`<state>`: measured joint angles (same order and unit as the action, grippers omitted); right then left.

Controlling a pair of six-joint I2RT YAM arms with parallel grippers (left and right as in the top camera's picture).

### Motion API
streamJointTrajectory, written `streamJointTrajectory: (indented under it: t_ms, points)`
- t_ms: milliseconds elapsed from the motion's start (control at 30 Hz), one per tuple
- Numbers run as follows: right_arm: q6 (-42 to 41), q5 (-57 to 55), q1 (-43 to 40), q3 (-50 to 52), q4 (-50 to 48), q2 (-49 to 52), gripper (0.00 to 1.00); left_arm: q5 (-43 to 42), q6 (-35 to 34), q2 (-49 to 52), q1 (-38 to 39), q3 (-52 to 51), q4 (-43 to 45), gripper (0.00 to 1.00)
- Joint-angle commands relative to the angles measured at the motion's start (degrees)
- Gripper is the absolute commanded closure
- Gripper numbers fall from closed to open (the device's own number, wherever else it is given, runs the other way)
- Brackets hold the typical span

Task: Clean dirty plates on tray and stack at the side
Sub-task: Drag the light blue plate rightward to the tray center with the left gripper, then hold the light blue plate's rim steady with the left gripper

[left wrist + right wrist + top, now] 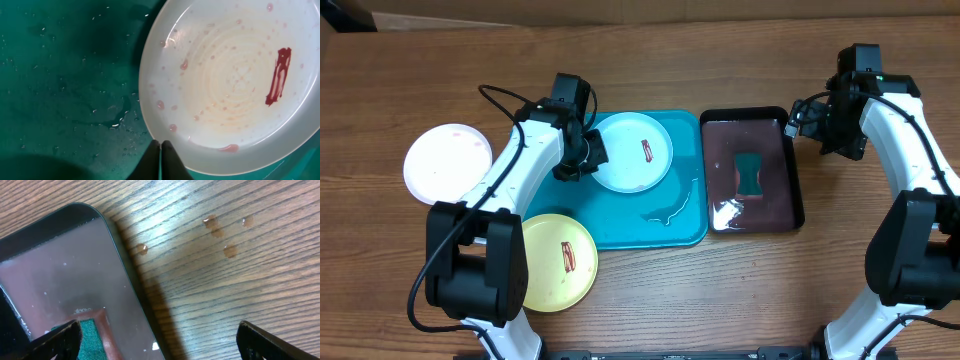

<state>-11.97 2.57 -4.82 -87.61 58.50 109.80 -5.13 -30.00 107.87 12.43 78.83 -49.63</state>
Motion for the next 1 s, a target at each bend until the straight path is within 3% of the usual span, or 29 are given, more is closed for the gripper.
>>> streamJointTrajectory:
  t_ms: [0, 33, 67, 133, 300, 467, 700, 967]
  points:
    - [-0.22, 0.07, 0.13, -0.57, -0.20, -0.39, 0.00, 1.75, 0.37, 0.79, 0.76, 0.55, 0.22, 0.67]
    - [-0.22, 0.07, 0.13, -0.57, -0.20, -0.39, 0.00, 2.27, 0.24, 0.79, 0.76, 0.22, 0.76, 0.54]
    - [-0.22, 0.07, 0.13, -0.57, -0.20, -0.39, 0.00, 2.78, -0.07, 0.79, 0.76, -0.63, 2.25, 0.48]
    - [-0.22, 0.07, 0.13, -0.57, -0.20, -0.39, 0.00, 2.80, 0.00, 1.11, 0.76, -1.79, 4.37, 0.48]
    - [-0.22, 0.07, 0.13, -0.57, -0.20, -0.39, 0.00, 7.17, 0.90, 2.51, 0.57, -2.19, 4.83, 0.56]
    - [-0.22, 0.07, 0.13, -0.57, -0.20, -0.39, 0.00, 7.69, 2.08, 4.72, 0.57, -2.19, 7.72, 0.57]
    - [-0.22, 0.07, 0.13, -0.57, -0.20, -0.39, 0.00, 6.62, 4.83, 7.63, 0.55, -2.19, 12.26, 0.76]
    - [-0.22, 0.07, 0.13, -0.57, -0.20, -0.39, 0.00, 6.49, 7.74, 8.00, 0.48, -2.19, 13.81, 0.81]
